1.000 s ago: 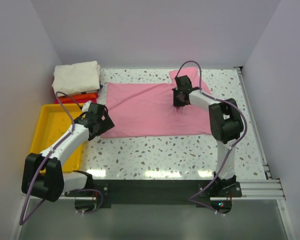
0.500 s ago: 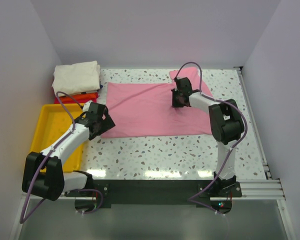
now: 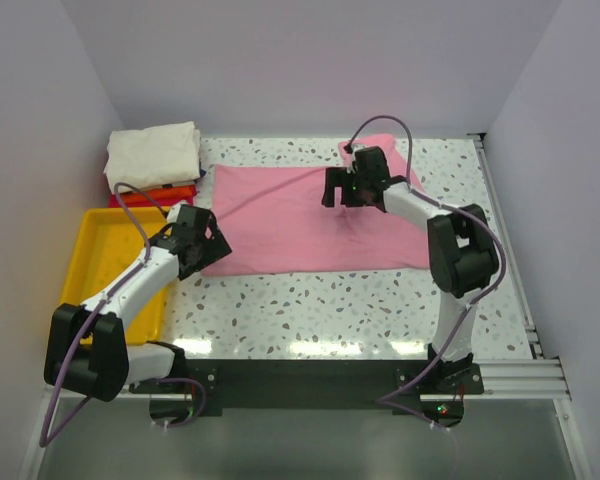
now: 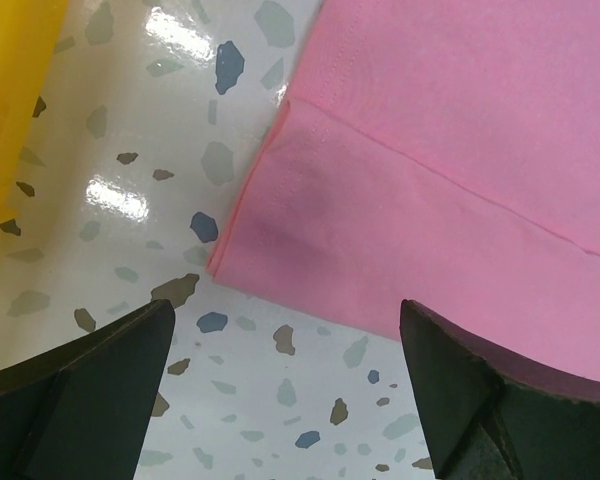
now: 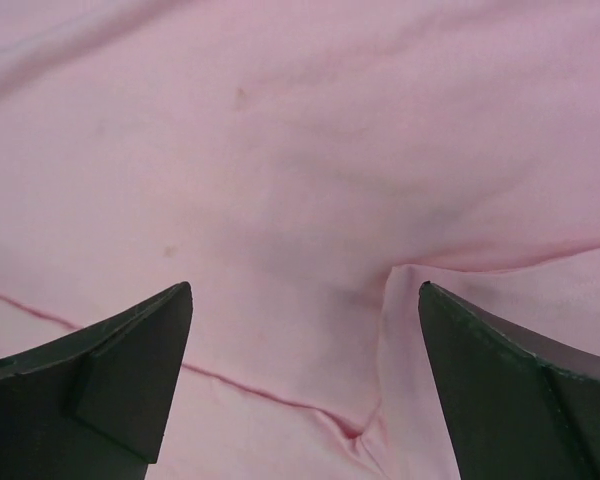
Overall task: Fold and stack the t-shirts
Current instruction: Fold the tshirt
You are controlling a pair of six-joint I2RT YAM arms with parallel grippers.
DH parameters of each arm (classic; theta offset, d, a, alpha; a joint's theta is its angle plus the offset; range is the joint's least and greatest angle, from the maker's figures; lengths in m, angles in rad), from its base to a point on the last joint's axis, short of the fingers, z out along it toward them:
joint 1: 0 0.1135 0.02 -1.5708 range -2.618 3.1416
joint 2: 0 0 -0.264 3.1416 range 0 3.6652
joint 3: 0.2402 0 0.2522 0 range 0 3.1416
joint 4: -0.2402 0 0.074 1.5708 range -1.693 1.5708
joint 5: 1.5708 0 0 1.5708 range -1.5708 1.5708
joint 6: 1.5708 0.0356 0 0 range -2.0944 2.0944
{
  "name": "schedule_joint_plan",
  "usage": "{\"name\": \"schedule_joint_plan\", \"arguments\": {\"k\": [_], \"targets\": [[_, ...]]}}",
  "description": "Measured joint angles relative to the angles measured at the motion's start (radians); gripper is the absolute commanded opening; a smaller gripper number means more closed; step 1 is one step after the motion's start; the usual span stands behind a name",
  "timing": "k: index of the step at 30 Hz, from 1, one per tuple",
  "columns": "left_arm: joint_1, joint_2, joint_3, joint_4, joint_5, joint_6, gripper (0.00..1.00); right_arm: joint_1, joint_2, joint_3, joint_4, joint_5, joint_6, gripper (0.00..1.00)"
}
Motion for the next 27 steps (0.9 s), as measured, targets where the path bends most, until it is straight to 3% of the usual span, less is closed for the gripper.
{"name": "schedule_joint_plan", "arguments": {"k": [11, 18, 27], "targets": [[-0.023, 0.078, 0.033, 0.072, 0.069, 0.022, 1.0, -0.104, -0.173, -0.089, 0.014, -0.021, 0.059, 0.98], [-0.028, 0.214, 0.094, 0.158, 0.109, 0.06, 1.0, -0.238, -0.104, -0.106, -0.054, 0.005, 0.083, 0.99], [-0.028, 0.344, 0.121, 0.238, 0.138, 0.066, 1.0, -0.24, -0.073, -0.156, -0.098, 0.068, 0.111, 0.99]]}}
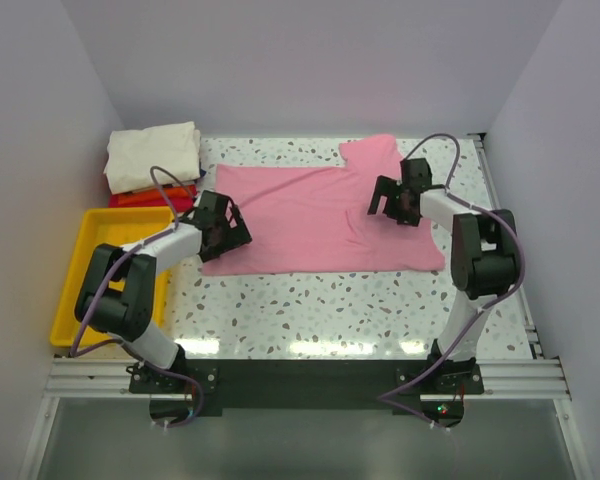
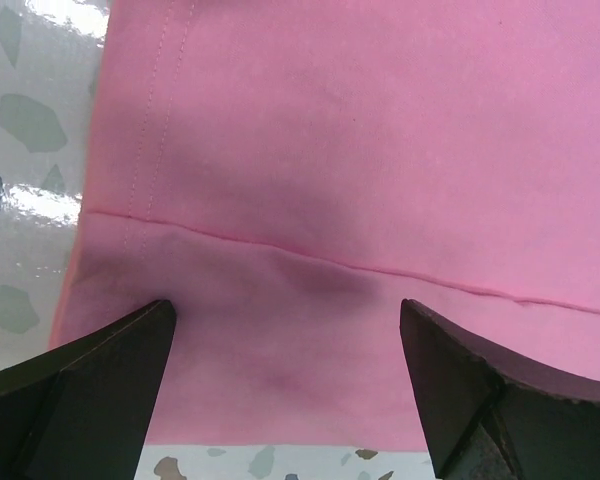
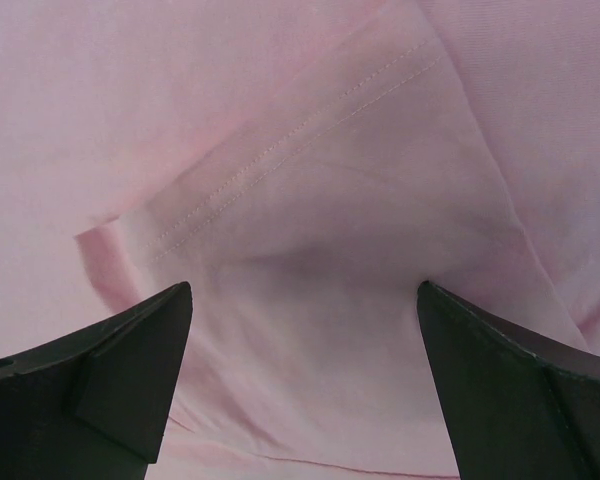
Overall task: Fold and stack the t-shirts
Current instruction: Fold the tshirt
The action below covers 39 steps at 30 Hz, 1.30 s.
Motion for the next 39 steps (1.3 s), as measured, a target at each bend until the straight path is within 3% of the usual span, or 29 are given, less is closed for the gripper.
{"name": "schedule_joint_plan", "arguments": {"k": [10, 19, 26, 39], "targets": [[-0.025, -0.158, -0.222, 0.19, 0.006, -0.007, 1.0, -0.002, -0.237, -0.309, 0.075, 0.029, 0.056, 0.99], [-0.107, -0.509, -0.439, 0.045, 0.022, -0.111, 1.0, -0.002, -0.497, -0.536, -0.031, 0.049, 0.097, 0.99], [-0.176, -0.711, -0.526, -0.077, 0.038, -0.214, 1.0, -0.002, -0.569, -0.585, -0.072, 0.049, 0.097, 0.99], [-0.294, -0.718, -0.497, -0.18, -0.002, -0.375, 1.0, -0.002, -0.648, -0.565, -0.139, 0.05, 0.085, 0.98]]}}
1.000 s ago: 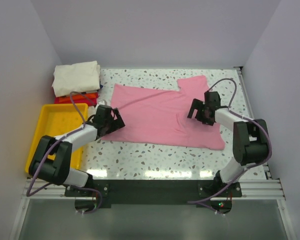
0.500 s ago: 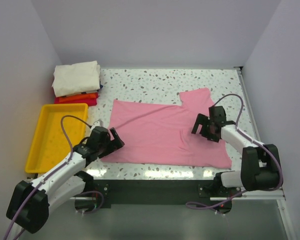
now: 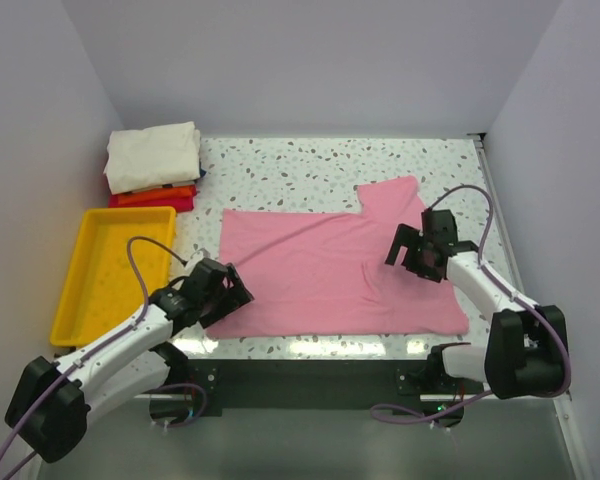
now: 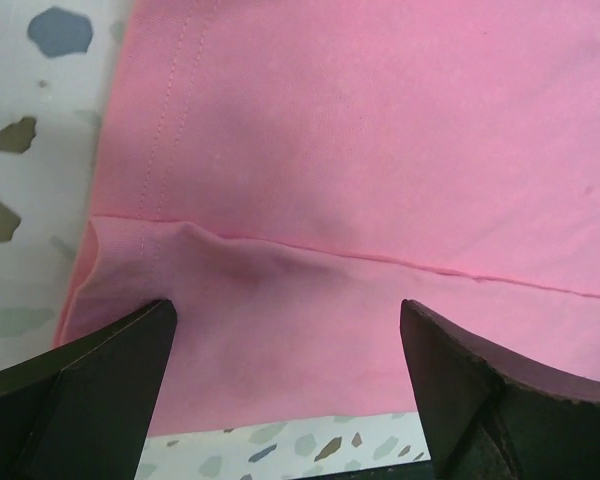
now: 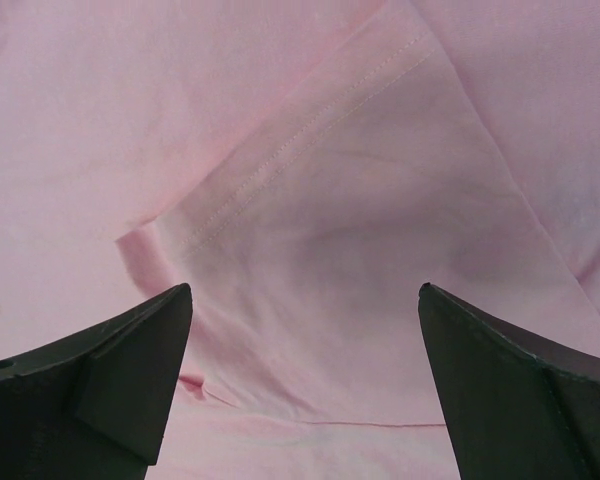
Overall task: Fold and stack the t-shirts
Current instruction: Fold the tshirt
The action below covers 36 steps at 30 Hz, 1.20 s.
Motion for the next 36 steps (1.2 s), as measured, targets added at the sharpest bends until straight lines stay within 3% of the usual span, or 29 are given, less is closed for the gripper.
{"name": "schedule_joint_plan", "arguments": {"k": [7, 11, 20, 28, 31, 34, 36], "targets": [[-0.018, 0.024, 0.101, -0.266, -0.092, -0.041, 1.0, 0.0, -0.039, 0.06, -0.046, 0.018, -0.014, 0.99], [-0.018, 0.08, 0.22, -0.332, -0.15, -0.027, 1.0, 0.0, -0.073, 0.083, -0.057, 0.019, -0.025, 0.99], [0.005, 0.318, 0.599, -0.305, -0.329, 0.117, 1.0, 0.0, -0.088, 0.093, -0.072, 0.019, -0.043, 0.99], [0.217, 0.702, 0.876, -0.193, -0.338, 0.312, 1.0, 0.0, -0.1, 0.093, -0.073, 0.019, -0.055, 0.99], [0.259, 0.863, 0.997, -0.189, -0.346, 0.357, 0.9, 0.0, -0.1, 0.093, -0.073, 0.019, -0.058, 0.99], [0.28, 0.999, 1.101, -0.18, -0.356, 0.387, 0.7, 0.0, -0.1, 0.093, -0.073, 0.019, -0.058, 0.98], [0.294, 1.071, 1.149, -0.183, -0.355, 0.402, 0.67, 0.0, -0.1, 0.093, -0.072, 0.019, -0.059, 0.98]]}}
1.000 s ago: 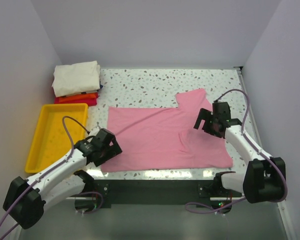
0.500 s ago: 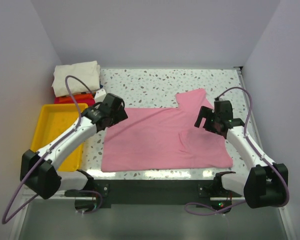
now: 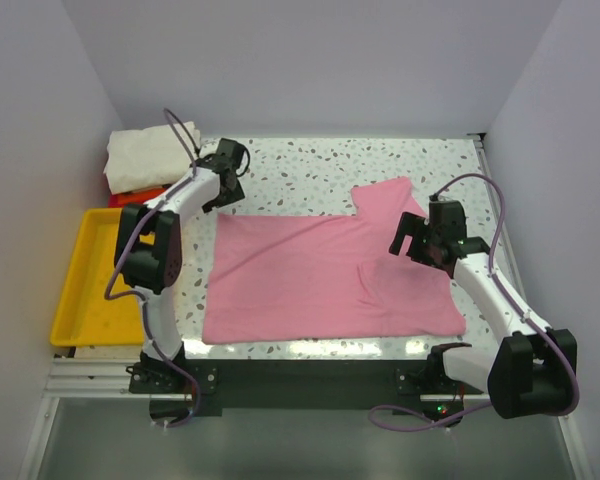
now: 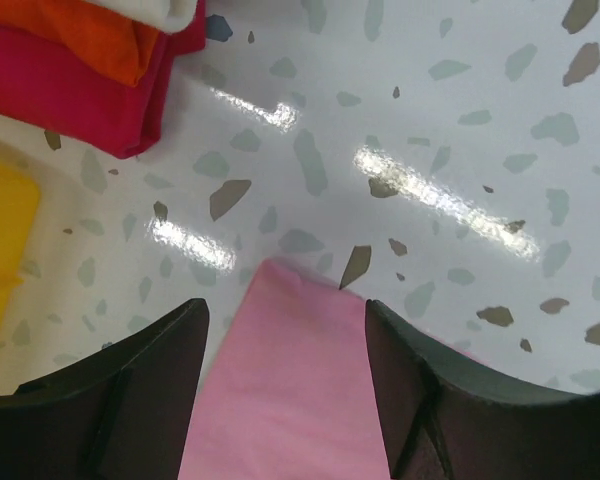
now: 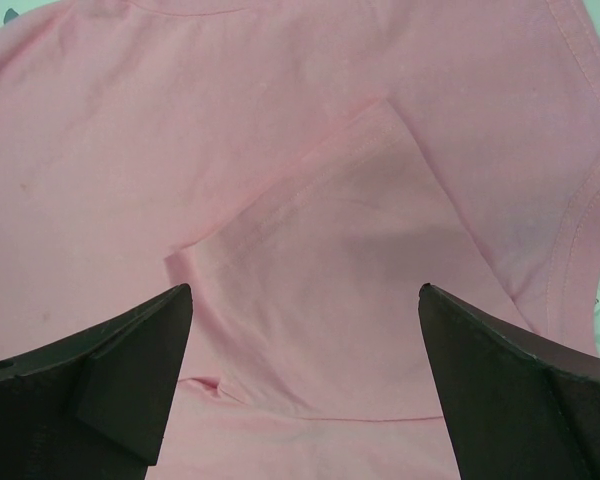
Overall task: Fold and stack the t-shirts
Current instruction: Fold the tshirt
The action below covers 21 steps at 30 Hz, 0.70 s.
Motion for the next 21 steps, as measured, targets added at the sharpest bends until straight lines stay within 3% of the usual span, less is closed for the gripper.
{"name": "schedule_joint_plan", "arguments": {"k": [13, 16, 21], "targets": [[0.062, 0.122, 0.013, 0.058, 0.063, 0.022, 0.48, 0.0, 0.001, 0.0, 0.003, 0.0, 0.0, 0.99], [0.062, 0.137, 0.012, 0.076, 0.08, 0.022, 0.4, 0.0, 0.002, 0.0, 0.003, 0.0, 0.0, 0.99], [0.064, 0.138, -0.005, 0.102, 0.1, 0.019, 0.06, 0.0, 0.005, 0.0, 0.003, 0.0, 0.0, 0.98]]}}
